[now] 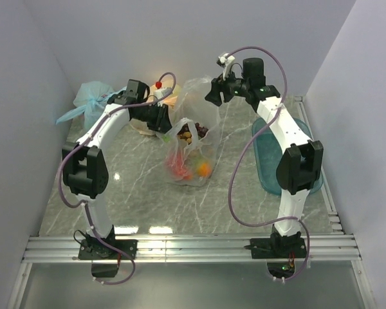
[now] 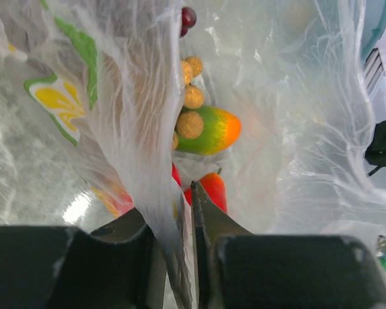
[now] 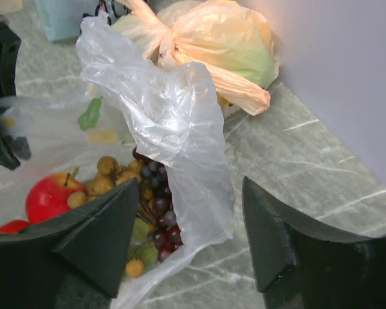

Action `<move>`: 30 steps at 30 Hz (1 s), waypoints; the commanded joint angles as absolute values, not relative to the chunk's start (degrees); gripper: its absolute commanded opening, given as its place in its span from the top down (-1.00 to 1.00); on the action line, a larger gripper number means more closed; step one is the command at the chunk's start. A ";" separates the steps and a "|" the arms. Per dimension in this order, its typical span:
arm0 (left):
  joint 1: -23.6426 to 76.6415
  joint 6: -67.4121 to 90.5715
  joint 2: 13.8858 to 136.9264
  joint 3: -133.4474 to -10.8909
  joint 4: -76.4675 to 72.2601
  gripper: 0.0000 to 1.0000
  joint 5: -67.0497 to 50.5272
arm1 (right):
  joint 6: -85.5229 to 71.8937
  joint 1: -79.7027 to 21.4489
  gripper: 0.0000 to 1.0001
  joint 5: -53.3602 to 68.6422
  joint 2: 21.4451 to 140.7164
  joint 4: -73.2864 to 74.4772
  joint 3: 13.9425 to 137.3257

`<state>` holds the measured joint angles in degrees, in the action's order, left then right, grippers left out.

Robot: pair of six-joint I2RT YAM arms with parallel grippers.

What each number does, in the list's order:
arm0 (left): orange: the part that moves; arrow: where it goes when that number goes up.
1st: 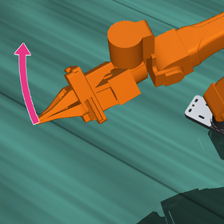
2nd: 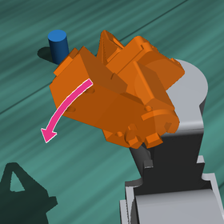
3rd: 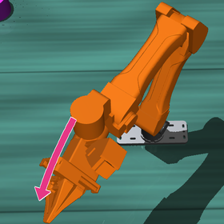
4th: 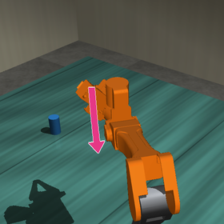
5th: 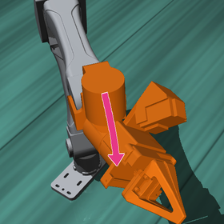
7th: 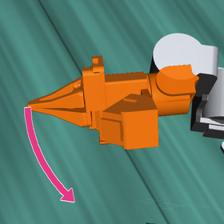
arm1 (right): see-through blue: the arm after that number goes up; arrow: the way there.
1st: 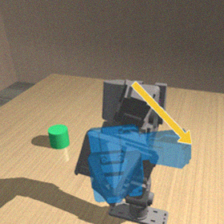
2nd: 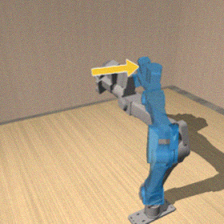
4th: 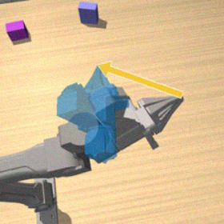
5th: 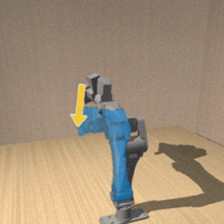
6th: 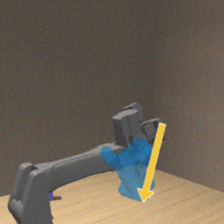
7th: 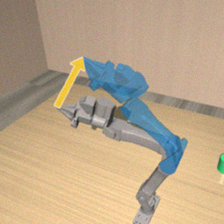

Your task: Place the fake fruits into the plastic bag and tie a complex knot

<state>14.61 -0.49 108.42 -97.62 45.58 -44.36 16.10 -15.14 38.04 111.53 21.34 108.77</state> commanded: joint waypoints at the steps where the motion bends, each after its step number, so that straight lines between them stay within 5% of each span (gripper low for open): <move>1: 14.94 -5.52 109.86 -101.77 46.67 0.55 -47.28 | 12.84 -15.47 -0.33 38.06 113.72 17.23 111.62; 2: 15.03 -6.41 110.99 -103.26 48.06 0.55 -47.11 | 12.22 -15.47 -0.22 38.06 113.99 17.14 111.62; 6: 15.38 -13.33 115.91 -111.24 54.30 0.58 -45.27 | 7.14 -15.47 1.00 36.57 112.51 18.62 110.92; 16: 13.80 -20.65 121.37 -122.69 55.56 0.51 -46.49 | -12.38 -17.04 1.00 45.61 84.14 17.84 81.67; 23: 11.69 -14.51 114.90 -116.21 46.17 -0.25 -51.67 | -13.20 -19.07 0.96 39.12 76.02 19.94 74.44; 26: 9.94 -10.29 108.40 -111.91 41.50 -0.47 -51.15 | -9.08 -18.90 0.66 35.69 77.43 23.98 77.95; 28: 8.01 -7.84 104.78 -109.26 38.86 -0.88 -50.80 | -6.78 -18.81 0.28 32.18 77.87 27.06 80.40; 30: 5.90 -6.34 99.51 -105.31 35.79 -0.99 -50.98 | -3.70 -18.55 -0.03 29.98 77.52 28.99 81.56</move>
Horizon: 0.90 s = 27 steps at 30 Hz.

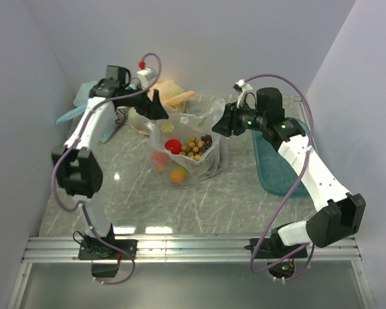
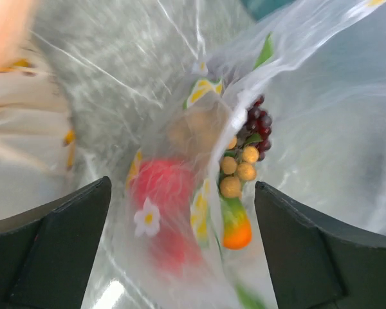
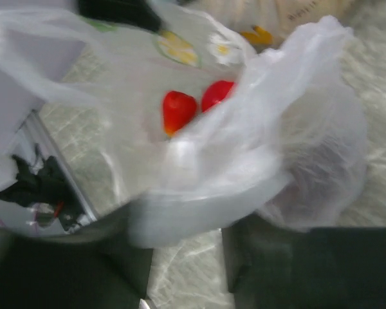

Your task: Place the fake fruits into the plastic bag and tie a complex knot

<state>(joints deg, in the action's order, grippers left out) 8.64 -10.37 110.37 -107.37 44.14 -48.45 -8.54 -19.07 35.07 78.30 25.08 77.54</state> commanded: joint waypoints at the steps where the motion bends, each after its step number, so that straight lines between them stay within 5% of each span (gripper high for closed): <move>1: 5.28 -5.89 97.84 -104.16 34.90 -0.99 -50.37 | -2.13 -18.28 -0.13 27.62 77.17 29.26 81.91; 6: 2.38 -5.97 87.47 -96.86 31.55 -0.99 -50.10 | -0.53 -13.73 -0.44 27.33 74.36 29.97 82.35; 11: 0.44 -6.76 77.73 -87.66 26.82 -0.99 -55.97 | 1.76 -11.52 -0.55 30.31 75.49 29.89 85.69; 18: 3.06 -13.25 71.98 -78.05 19.34 -0.99 -61.17 | 0.71 -11.16 -0.57 35.76 81.98 25.84 90.61; 27: 8.43 -18.62 69.35 -69.70 5.64 -0.99 -52.30 | 1.14 -11.34 -0.53 40.87 86.31 31.90 96.07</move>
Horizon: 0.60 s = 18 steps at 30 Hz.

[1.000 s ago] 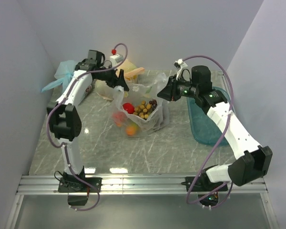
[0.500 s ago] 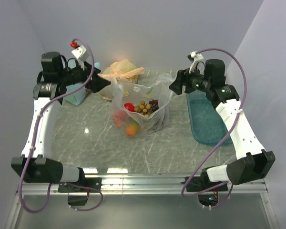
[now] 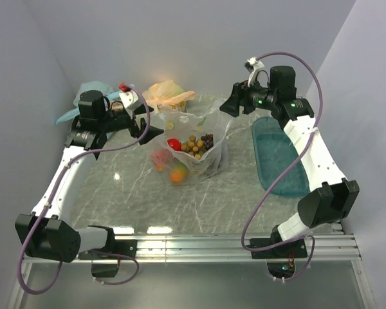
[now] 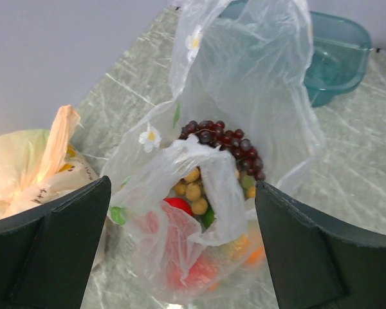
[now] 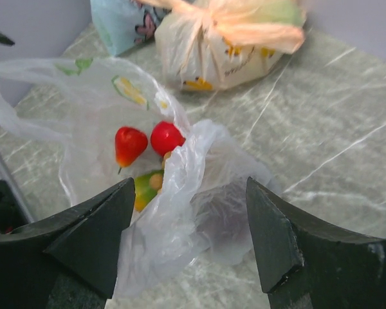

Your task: Place the fake fruits into the plastic bag and tie a complex knot

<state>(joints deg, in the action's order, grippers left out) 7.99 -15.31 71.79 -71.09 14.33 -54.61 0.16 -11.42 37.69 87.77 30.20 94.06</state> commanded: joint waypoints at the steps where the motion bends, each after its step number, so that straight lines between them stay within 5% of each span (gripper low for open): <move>1: 8.61 -18.63 69.26 -69.18 4.67 -0.99 -52.12 | 1.14 -11.34 -0.53 41.57 86.05 32.17 95.37; 15: 13.18 -16.43 73.74 -68.90 1.75 -0.99 -56.60 | 0.70 -9.94 -0.73 45.69 78.59 20.86 89.48; 18: 13.62 -15.21 75.58 -69.78 2.81 -0.99 -54.76 | 2.98 -7.31 -0.99 47.11 72.28 10.78 81.76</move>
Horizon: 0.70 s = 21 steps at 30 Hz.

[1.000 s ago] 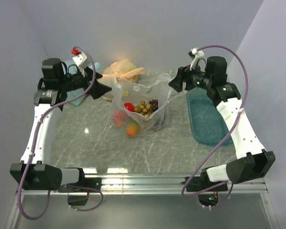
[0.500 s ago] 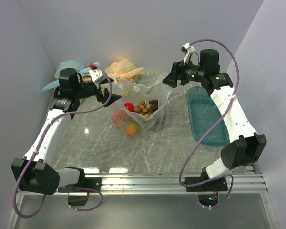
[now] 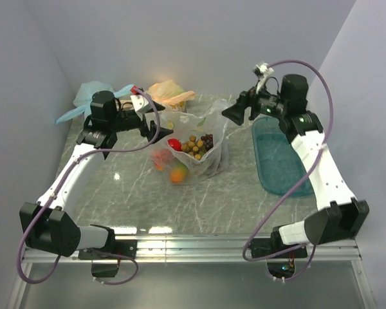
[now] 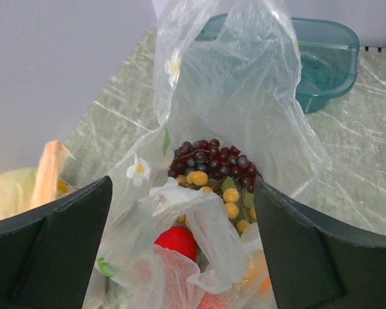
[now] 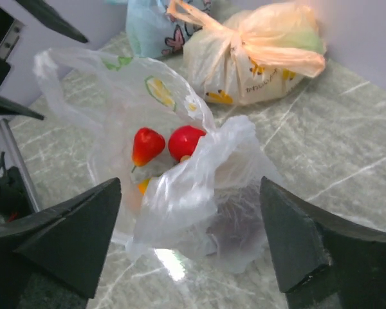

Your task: Place the fake fruits into the plastic bag and tie a complex knot

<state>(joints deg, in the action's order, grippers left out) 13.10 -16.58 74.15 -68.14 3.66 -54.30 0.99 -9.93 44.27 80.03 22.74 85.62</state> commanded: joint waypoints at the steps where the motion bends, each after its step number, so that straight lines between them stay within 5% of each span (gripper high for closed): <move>1: 13.71 -15.21 76.80 -71.09 3.77 -0.91 -54.93 | 3.86 -6.69 -0.99 48.15 70.59 7.68 76.52; 11: 13.71 -12.92 79.63 -74.35 8.26 0.26 -56.16 | 23.11 -5.18 -0.99 59.49 66.63 5.47 68.57; 21: 14.33 -11.78 81.30 -77.61 10.99 0.45 -53.70 | 18.48 -5.01 -0.91 63.37 79.00 0.80 75.83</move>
<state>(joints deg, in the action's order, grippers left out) 13.80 -12.56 81.21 -74.85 10.59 -54.02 22.26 -5.23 60.86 76.51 5.02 70.37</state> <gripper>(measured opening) 0.280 0.969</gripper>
